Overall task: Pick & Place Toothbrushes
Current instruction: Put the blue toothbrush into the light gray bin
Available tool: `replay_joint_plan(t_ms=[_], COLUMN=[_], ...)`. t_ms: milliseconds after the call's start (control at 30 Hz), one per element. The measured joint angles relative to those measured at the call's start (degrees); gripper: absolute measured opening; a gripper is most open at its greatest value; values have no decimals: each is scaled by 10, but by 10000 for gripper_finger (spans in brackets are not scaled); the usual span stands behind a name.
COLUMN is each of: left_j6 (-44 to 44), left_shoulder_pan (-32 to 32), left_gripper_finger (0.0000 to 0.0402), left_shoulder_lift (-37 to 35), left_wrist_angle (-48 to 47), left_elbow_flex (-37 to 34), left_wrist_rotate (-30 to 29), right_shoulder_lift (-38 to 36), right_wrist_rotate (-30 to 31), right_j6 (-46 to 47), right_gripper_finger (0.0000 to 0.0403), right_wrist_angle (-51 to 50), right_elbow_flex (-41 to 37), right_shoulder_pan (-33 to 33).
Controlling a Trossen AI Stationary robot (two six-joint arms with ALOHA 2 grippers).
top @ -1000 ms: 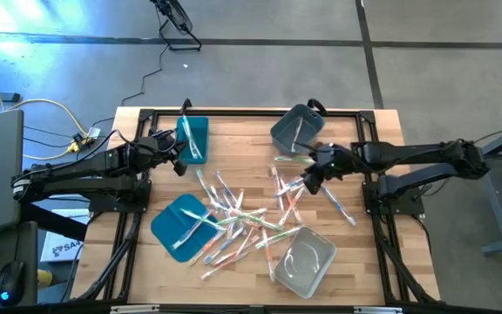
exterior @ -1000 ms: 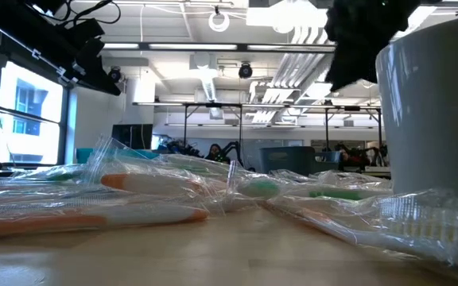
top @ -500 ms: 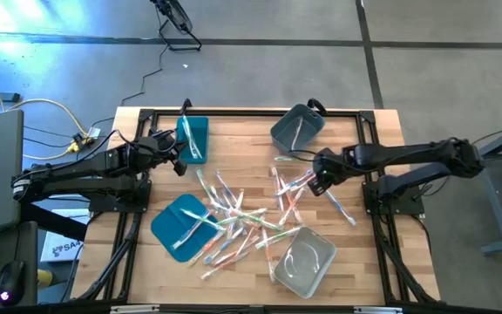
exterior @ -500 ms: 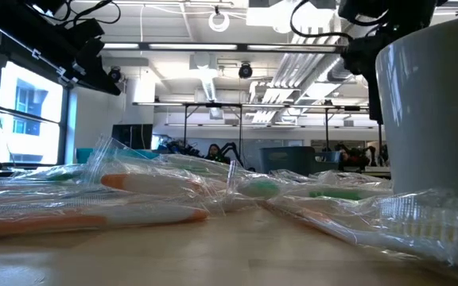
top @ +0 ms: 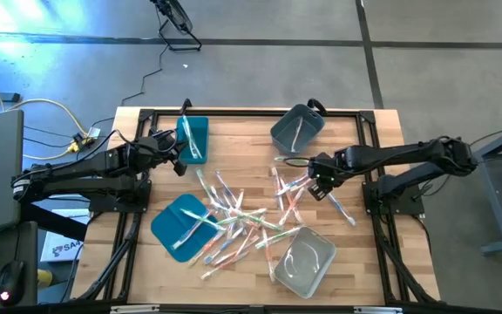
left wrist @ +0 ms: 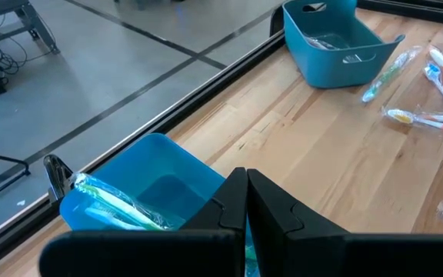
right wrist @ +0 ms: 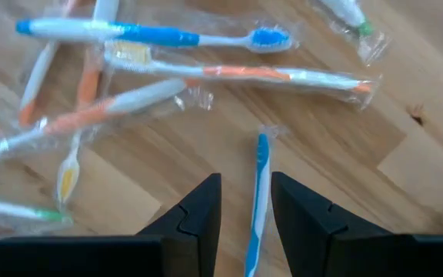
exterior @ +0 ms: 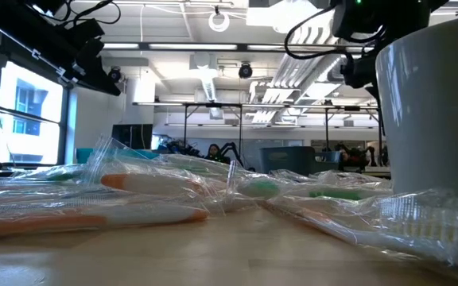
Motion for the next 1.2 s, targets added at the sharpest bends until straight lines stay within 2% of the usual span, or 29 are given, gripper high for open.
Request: replay_joint_plan(t_ms=[267, 500, 600, 867, 1200], left_j6=[0, 0, 0, 0, 0], left_shoulder_pan=[0, 0, 0, 0, 0], left_gripper_finger=[6, 6, 6, 6, 6], left_shoulder_lift=[0, 0, 0, 0, 0], left_wrist_angle=[0, 0, 0, 0, 0], left_elbow_flex=[0, 0, 0, 0, 0], left_wrist_rotate=[0, 0, 0, 0, 0], right_shoulder_lift=[13, 45, 61, 93, 93], right_wrist_rotate=[10, 19, 5, -10, 6], right_j6=[-17, -32, -32, -27, 12], right_gripper_finger=[112, 166, 182, 177, 176], right_wrist_angle=[-20, -27, -37, -49, -73], right_elbow_flex=[0, 0, 0, 0, 0], right_shoulder_pan=[0, 0, 0, 27, 87])
